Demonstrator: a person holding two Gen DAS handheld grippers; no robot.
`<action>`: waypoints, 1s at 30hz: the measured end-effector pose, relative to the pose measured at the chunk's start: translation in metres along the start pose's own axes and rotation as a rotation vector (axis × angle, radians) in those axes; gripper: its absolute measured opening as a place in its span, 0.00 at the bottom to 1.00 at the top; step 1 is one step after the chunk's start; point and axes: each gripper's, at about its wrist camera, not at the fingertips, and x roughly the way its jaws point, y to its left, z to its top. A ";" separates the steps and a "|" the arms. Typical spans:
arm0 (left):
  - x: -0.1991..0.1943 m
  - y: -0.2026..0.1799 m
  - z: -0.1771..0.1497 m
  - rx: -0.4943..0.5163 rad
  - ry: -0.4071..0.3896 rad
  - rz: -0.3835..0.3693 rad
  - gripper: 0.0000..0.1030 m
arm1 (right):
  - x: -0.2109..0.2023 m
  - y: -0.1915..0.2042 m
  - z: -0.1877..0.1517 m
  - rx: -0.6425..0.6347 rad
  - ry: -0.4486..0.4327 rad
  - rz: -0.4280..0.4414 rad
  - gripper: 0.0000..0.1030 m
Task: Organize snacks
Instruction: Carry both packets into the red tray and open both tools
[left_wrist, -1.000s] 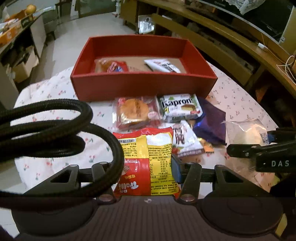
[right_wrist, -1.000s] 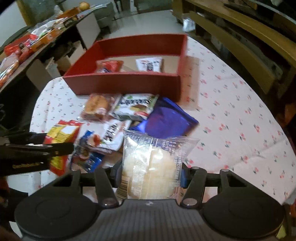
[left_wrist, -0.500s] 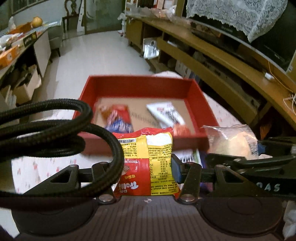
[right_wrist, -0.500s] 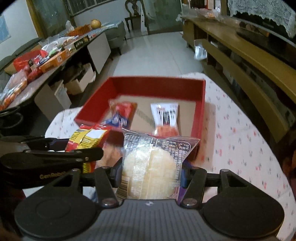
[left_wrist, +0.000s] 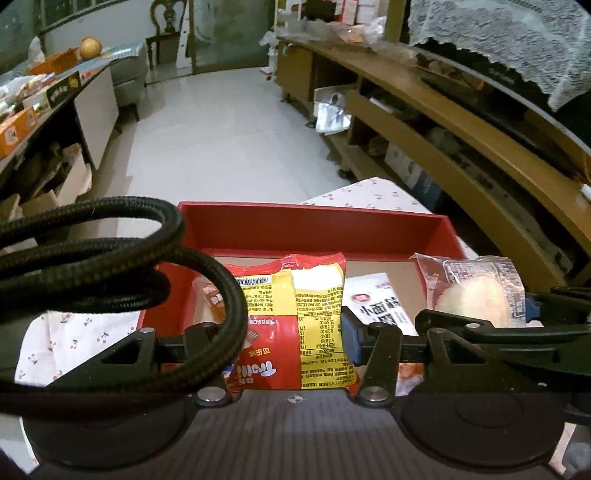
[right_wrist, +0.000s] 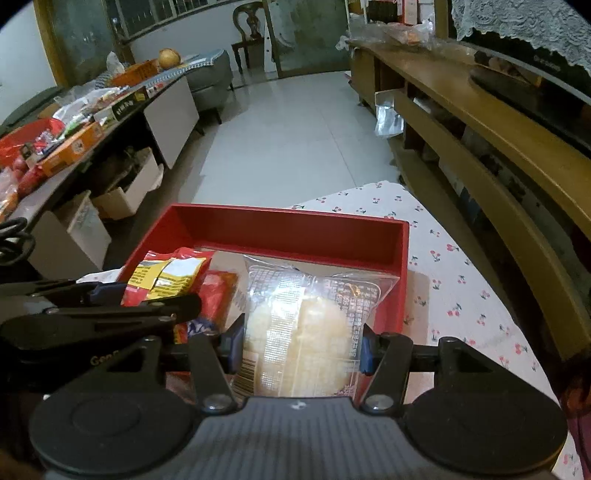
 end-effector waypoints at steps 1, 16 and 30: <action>0.003 0.002 0.001 -0.003 0.005 0.003 0.57 | 0.004 0.000 0.001 -0.004 -0.001 -0.002 0.60; 0.037 0.010 0.000 -0.019 0.079 0.040 0.57 | 0.045 -0.002 0.000 -0.032 0.052 -0.019 0.60; 0.042 0.009 -0.003 0.000 0.091 0.068 0.64 | 0.055 -0.003 -0.004 -0.038 0.080 -0.026 0.62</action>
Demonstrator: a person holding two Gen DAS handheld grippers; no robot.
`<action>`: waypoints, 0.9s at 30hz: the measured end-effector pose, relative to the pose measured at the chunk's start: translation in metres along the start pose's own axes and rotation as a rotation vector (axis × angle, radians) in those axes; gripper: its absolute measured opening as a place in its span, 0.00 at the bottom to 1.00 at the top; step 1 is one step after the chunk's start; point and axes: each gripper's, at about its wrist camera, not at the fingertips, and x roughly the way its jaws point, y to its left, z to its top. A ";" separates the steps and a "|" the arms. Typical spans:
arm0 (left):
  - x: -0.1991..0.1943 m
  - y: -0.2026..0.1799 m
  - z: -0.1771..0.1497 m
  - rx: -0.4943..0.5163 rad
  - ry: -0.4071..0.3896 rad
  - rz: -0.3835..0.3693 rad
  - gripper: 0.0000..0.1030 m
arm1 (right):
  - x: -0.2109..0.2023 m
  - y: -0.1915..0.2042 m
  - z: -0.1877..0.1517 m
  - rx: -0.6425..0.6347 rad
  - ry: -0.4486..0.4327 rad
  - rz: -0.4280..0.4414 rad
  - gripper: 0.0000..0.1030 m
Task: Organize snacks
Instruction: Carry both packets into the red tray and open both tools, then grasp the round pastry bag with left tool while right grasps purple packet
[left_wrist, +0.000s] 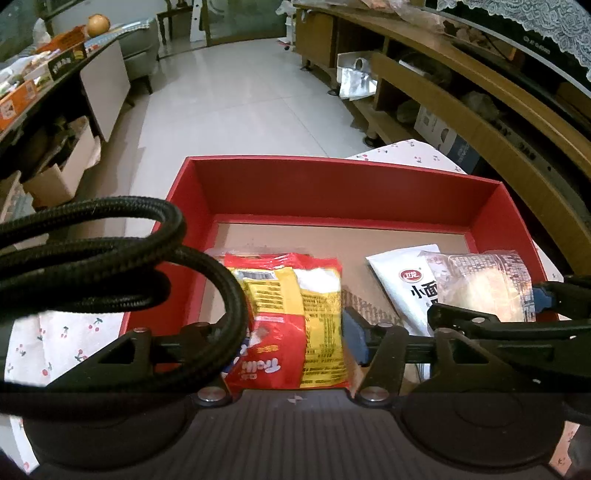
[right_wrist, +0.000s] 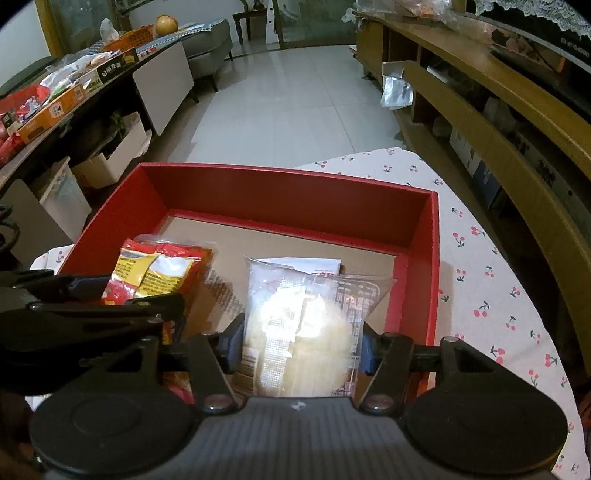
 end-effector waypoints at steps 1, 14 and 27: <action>-0.001 0.000 0.000 0.002 -0.002 0.001 0.66 | -0.001 0.000 0.000 -0.003 -0.004 -0.003 0.63; -0.016 0.003 0.005 -0.022 -0.049 -0.004 0.74 | -0.018 0.000 0.005 -0.018 -0.073 -0.017 0.68; -0.038 0.008 0.003 -0.040 -0.099 -0.031 0.77 | -0.035 0.005 0.008 -0.030 -0.135 -0.022 0.68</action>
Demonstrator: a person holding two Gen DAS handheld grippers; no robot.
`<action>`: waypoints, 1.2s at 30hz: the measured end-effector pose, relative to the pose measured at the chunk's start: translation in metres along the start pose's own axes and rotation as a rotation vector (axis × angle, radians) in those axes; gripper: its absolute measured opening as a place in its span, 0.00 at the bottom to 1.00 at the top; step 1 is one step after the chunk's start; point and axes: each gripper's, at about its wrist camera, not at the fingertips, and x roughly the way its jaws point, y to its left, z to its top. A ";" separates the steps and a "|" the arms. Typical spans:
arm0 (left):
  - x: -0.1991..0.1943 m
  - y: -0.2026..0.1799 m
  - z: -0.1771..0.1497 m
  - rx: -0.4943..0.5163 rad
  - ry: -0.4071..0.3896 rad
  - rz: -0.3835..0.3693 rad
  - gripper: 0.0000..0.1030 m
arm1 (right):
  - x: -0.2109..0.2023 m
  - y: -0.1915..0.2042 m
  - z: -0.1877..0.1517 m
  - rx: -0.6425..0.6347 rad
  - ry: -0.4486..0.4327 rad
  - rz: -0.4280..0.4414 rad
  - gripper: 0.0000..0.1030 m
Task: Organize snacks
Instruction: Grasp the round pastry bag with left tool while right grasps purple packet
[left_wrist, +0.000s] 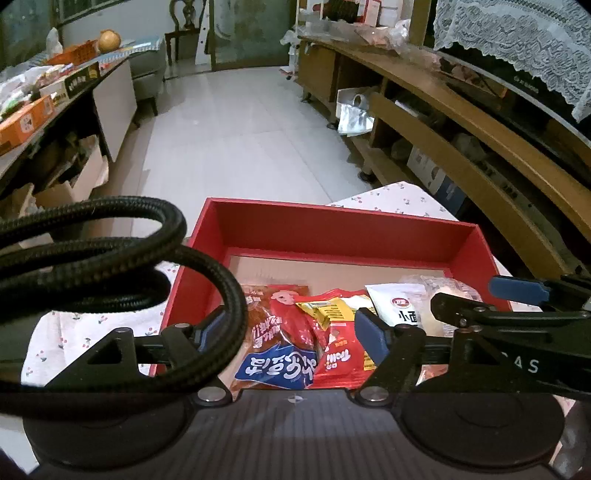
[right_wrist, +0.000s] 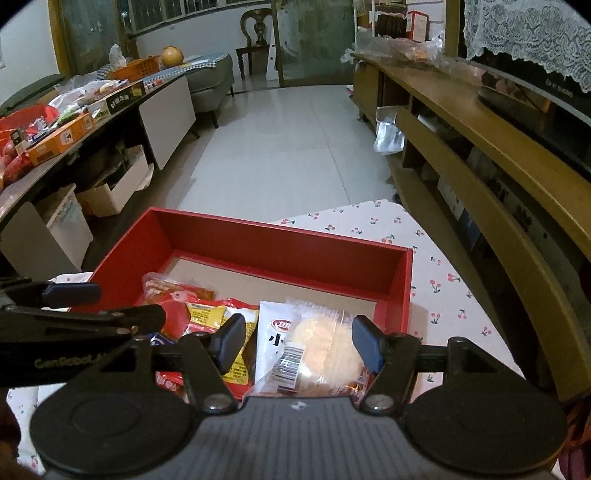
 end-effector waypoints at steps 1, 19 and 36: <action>-0.002 0.000 0.000 0.001 -0.003 -0.002 0.78 | -0.002 0.000 -0.001 -0.002 -0.004 0.000 0.68; -0.053 0.001 -0.049 0.022 0.014 -0.080 0.83 | -0.081 -0.011 -0.049 0.073 0.013 0.003 0.68; 0.015 -0.004 -0.069 -0.005 0.198 -0.053 0.83 | -0.075 -0.021 -0.088 0.095 0.152 -0.007 0.68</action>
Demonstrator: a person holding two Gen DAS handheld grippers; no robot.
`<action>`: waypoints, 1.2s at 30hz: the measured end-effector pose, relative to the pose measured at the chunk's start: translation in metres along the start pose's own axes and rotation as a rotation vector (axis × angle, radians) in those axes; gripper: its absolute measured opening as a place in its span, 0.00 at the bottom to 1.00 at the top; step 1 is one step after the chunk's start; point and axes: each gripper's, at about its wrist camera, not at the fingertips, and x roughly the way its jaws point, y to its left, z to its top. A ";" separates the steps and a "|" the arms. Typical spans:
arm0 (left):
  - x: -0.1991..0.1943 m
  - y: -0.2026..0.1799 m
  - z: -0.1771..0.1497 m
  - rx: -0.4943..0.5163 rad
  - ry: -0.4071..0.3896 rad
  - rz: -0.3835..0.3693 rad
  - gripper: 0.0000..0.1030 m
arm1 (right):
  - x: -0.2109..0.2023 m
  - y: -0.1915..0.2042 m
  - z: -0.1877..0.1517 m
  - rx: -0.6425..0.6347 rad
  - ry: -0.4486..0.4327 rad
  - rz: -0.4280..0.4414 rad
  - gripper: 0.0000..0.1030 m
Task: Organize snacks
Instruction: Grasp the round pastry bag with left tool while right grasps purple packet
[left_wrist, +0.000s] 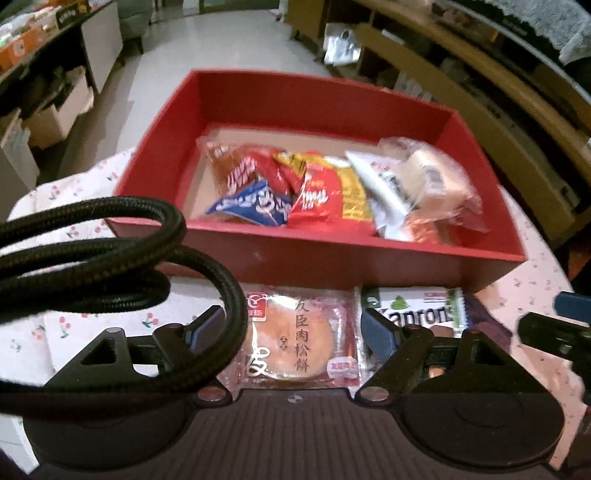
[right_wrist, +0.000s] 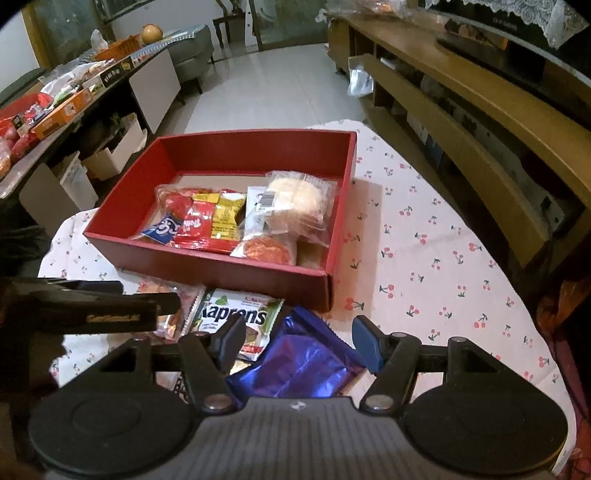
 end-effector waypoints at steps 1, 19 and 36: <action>0.005 -0.001 -0.001 0.007 0.002 0.015 0.83 | 0.001 -0.002 0.000 0.000 0.006 -0.001 0.68; -0.008 0.010 -0.027 -0.025 0.043 -0.019 0.63 | 0.022 -0.030 -0.024 0.213 0.123 0.003 0.68; -0.010 0.015 -0.036 -0.012 0.065 -0.055 0.71 | 0.031 -0.007 -0.043 -0.020 0.210 -0.041 0.58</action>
